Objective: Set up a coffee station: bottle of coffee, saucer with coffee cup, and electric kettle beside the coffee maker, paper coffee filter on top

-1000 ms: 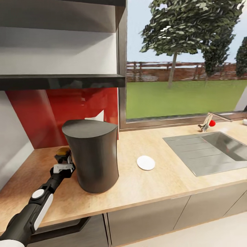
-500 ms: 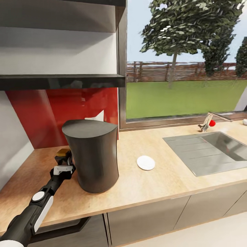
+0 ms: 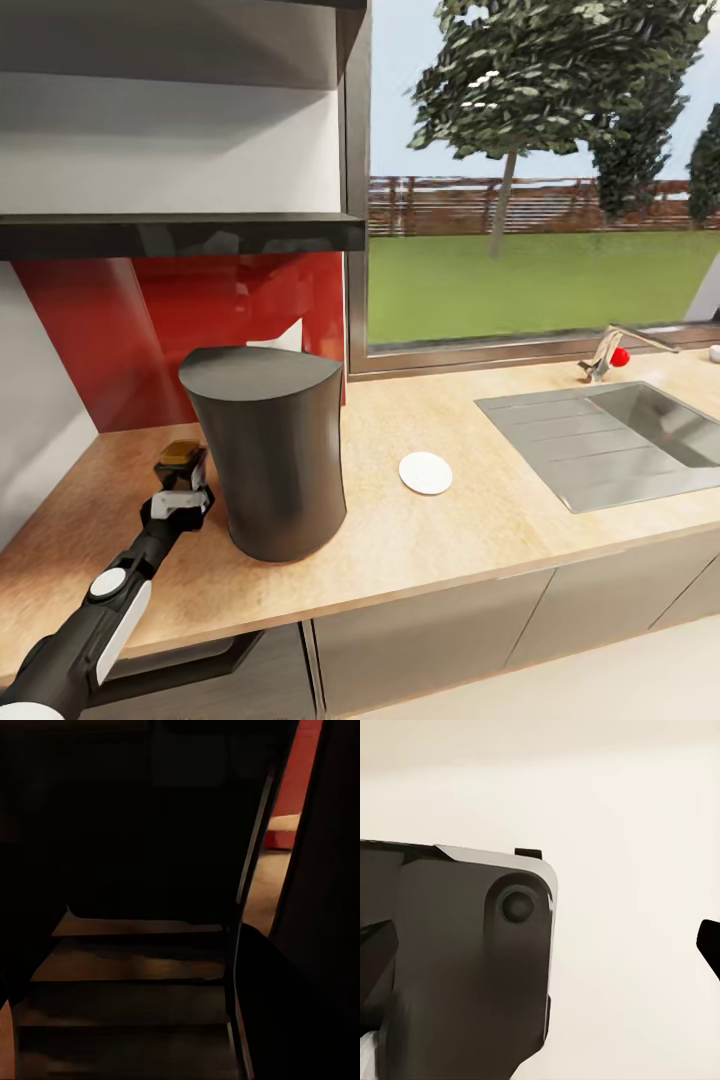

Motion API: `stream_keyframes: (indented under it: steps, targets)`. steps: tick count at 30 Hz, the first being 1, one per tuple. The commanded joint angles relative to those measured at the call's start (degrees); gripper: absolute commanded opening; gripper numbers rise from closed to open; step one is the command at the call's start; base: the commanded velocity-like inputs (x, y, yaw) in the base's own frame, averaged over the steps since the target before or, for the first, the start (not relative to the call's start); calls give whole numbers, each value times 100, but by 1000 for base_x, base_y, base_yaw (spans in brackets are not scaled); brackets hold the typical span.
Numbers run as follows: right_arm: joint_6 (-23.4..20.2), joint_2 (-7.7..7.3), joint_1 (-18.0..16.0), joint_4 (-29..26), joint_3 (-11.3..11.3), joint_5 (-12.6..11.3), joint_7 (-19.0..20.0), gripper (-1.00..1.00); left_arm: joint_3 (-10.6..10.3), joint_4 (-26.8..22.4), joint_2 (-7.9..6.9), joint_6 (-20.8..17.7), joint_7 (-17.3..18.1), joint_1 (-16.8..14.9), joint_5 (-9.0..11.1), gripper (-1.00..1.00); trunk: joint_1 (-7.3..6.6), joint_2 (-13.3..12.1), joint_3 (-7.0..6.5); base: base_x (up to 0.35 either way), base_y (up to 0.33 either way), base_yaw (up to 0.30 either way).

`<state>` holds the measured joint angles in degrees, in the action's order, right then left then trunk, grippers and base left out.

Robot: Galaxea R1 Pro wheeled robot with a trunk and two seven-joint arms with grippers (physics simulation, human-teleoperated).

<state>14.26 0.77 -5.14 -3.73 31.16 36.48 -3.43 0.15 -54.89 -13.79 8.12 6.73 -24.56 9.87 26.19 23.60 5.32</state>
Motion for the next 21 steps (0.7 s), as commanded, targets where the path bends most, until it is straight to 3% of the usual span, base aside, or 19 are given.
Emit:
stream_keyframes:
  steps: [1,21]
  targets:
    - [15,2,-5,4,40,61,-27,100,2,33,-1,52,50,-5,50,-100,25,52,31,0,0,0]
    - [15,2,-5,26,37,69,-27,100,2,84,17,213,43,-5,54,-100,47,92,50,0,0,0]
